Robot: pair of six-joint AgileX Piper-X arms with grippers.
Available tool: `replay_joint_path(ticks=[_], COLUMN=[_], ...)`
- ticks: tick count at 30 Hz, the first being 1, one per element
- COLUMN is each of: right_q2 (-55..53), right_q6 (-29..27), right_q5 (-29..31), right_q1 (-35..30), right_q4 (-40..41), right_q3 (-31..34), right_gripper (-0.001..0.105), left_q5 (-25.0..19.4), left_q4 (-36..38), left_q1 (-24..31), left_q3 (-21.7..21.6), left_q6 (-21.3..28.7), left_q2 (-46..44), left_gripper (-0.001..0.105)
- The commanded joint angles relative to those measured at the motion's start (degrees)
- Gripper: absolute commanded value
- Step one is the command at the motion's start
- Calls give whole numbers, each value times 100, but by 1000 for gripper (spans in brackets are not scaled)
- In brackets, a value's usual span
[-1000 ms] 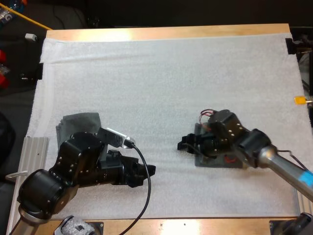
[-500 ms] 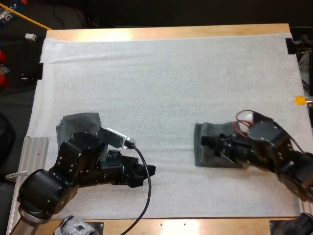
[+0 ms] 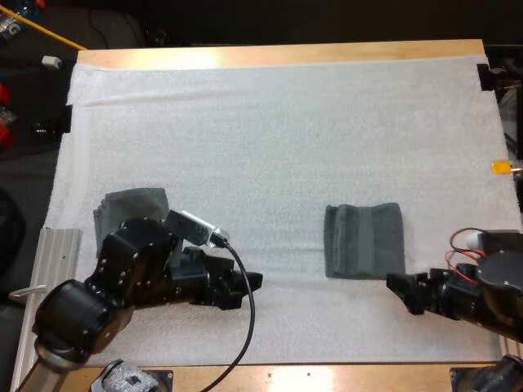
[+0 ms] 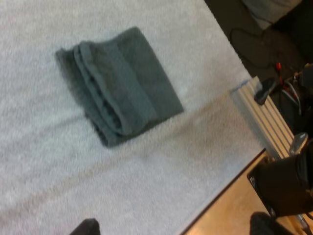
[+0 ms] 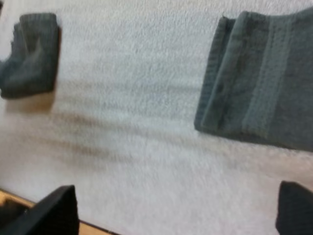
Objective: Pick towel from pile, fold and stack
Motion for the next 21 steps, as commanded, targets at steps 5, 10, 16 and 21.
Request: replay_joint_path(ticks=[5, 10, 16, 21], right_q2=[-14, -14, -14, -14], right_q6=[-451, -661, -739, -739], right_q5=[13, 13, 13, 118], right_q1=[11, 11, 11, 11], right_q4=[285, 285, 285, 285], right_q3=[-153, -153, -153, -153], right_gripper=[81, 81, 81, 81], left_q5=[1, 1, -12, -52], left_q4=[-724, -1135, -1644, -2119], left_q1=[5, -74, -453, -631], left_q3=[154, 223, 226, 226], left_q6=[-98, -273, -272, -285], left_q2=[386, 985, 1910, 2698], left_gripper=[71, 71, 71, 71])
